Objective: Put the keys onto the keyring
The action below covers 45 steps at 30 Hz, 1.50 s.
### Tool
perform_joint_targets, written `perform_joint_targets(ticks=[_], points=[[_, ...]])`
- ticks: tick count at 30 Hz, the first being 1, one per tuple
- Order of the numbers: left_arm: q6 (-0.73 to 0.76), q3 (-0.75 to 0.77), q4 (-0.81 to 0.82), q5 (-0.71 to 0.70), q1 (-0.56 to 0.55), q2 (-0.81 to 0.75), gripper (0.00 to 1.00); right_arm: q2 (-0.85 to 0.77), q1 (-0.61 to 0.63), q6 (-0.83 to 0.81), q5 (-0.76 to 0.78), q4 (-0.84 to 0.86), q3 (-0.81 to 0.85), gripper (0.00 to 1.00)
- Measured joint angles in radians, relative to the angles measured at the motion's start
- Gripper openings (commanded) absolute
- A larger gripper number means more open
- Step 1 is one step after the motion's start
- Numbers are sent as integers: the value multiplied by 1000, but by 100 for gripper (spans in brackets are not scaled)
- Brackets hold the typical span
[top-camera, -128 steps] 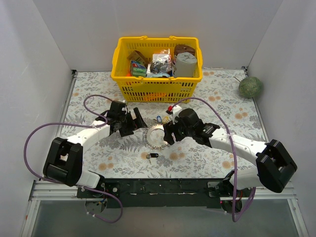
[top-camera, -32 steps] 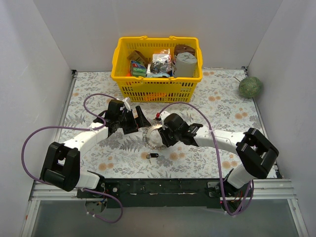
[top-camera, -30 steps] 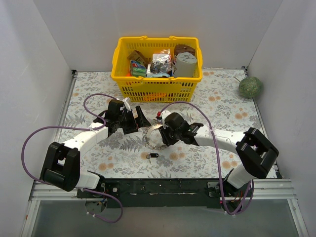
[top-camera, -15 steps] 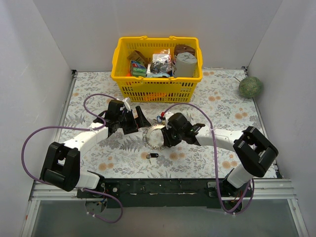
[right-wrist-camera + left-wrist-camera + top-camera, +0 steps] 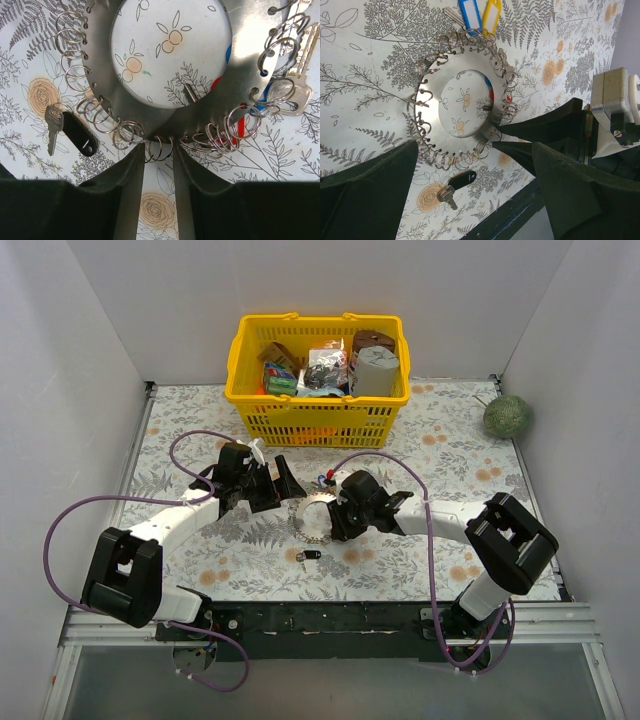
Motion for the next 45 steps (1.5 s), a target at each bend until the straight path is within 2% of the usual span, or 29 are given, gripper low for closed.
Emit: perform_joint_targets(ticks=[7,11,14,16,19,25,45], points=[[0,-4,1,6,0,0,98,0,-5,2,-6,1,-1,34],[0,-5,1,6,0,0,98,0,-6,3,-10,-6,-1,45],[0,-5,2,6,0,0,98,-2,-6,6,-10,-15,-1,57],[0,-5,3,6,0,0,98,-16,-6,5,-6,-21,-1,60],[0,-5,3,6,0,0,98,-58,-6,2,-5,-30,-1,60],[0,-7,7,6,0,0,98,-96,-6,-1,-36,-18,11,54],[0,-21,8,6,0,0,98,-16,-13,22,-65,-8,32,48]])
